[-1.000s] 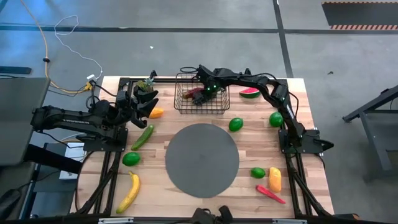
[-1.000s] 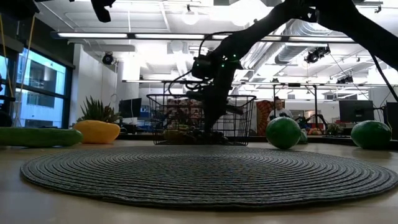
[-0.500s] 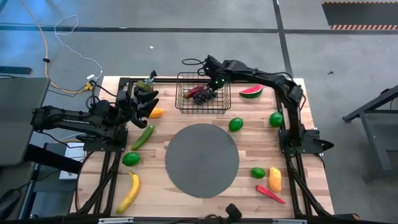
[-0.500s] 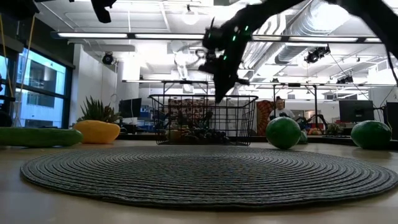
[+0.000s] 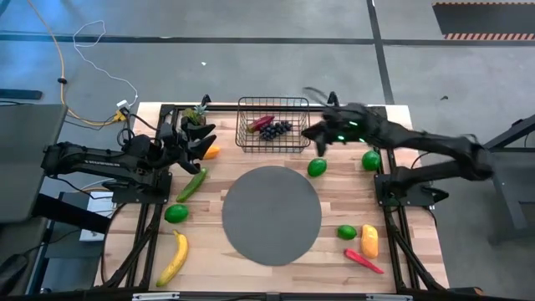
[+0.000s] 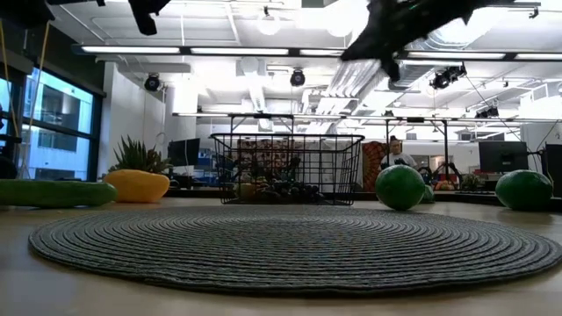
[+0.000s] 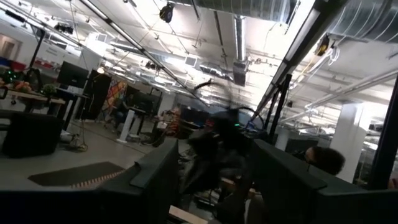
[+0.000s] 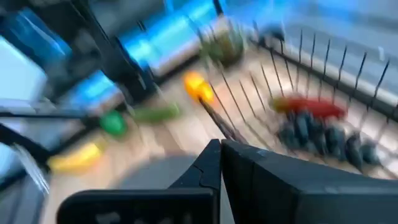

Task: Build produce basket
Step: Put the green lime into the black wire basket

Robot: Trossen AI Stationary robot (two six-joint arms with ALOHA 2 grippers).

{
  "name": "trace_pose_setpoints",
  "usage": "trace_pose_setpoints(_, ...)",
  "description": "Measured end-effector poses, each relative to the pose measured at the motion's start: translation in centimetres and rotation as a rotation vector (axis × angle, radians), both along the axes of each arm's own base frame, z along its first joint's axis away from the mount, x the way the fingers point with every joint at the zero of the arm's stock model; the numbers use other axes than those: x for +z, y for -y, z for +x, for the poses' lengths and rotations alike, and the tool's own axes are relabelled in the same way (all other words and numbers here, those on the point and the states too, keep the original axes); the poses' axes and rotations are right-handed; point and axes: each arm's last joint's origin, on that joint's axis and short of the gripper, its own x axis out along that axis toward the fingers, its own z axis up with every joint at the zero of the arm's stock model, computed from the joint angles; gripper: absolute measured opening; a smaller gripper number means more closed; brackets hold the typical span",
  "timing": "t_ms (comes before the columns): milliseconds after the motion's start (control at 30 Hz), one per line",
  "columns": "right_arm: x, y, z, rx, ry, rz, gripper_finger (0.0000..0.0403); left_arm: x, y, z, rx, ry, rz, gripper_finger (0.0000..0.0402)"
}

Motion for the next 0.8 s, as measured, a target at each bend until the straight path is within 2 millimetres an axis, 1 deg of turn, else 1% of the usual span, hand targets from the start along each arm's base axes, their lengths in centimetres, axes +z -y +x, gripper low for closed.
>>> trace_pose_setpoints(133, 0.4, -2.1, -3.0, -0.004, 0.18, -0.069, 0.0, 0.0, 0.0, 0.0, 0.004, -0.006, 0.007, 0.0193)
trace_pose_setpoints(267, 0.3, -2.9, -4.5, -0.011, 0.283, -0.106, 0.0, -0.3, 0.0, 0.1, 0.004, -0.036, 0.004, 0.0193)
trace_pose_setpoints(400, 0.5, -3.0, -4.8, -0.024, 0.315, -0.092, 0.0, -0.5, 0.0, 0.2, 0.007, -0.057, -0.002, 0.0193)
trace_pose_setpoints(700, 0.3, -3.0, -4.7, -0.016, 0.295, -0.137, 0.0001, -0.5, 0.0, 0.2, 0.01, -0.058, -0.002, 0.0193)
trace_pose_setpoints(800, 0.3, -2.9, -4.7, -0.02, 0.296, -0.117, 0.0017, -0.5, -0.1, 0.2, 0.01, -0.063, -0.003, 0.0193)
